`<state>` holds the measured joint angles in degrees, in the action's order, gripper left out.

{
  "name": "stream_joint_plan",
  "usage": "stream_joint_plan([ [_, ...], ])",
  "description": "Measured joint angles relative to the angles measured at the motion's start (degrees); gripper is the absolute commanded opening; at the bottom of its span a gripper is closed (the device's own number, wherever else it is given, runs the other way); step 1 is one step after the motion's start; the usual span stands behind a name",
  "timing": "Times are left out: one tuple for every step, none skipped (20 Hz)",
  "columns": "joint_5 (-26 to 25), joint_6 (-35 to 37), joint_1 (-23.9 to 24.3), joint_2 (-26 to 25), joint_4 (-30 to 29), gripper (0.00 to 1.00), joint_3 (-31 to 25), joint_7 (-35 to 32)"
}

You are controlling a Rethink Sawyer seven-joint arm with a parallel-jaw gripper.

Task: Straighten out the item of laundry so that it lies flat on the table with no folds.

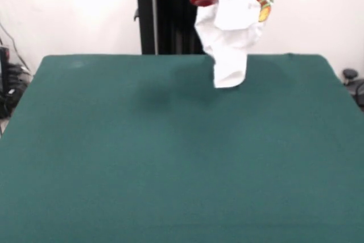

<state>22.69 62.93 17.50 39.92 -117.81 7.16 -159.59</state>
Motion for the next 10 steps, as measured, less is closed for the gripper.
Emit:
stream_joint_plan([
  [-0.20,1.07,-0.04,0.27,0.39,0.00,0.15,0.00],
  [-0.33,1.68,-0.08,0.41,0.60,0.00,0.22,0.00],
  [-0.60,2.84,-0.14,0.72,1.05,0.00,0.32,0.00],
  [-1.45,5.81,-0.33,1.42,2.35,0.00,0.53,0.00],
  [-1.69,6.63,-0.36,1.49,2.81,0.00,0.57,0.00],
  [-2.02,7.86,-0.35,1.49,3.57,0.00,0.61,0.00],
  [-2.15,8.49,-0.31,1.39,4.05,0.00,0.60,0.00],
  [-2.43,9.86,0.01,0.57,5.70,0.00,0.58,0.00],
  [-2.59,10.05,0.24,-0.02,6.56,0.00,0.59,0.00],
  [-2.69,10.07,0.38,-0.40,7.04,0.00,0.60,0.00],
])
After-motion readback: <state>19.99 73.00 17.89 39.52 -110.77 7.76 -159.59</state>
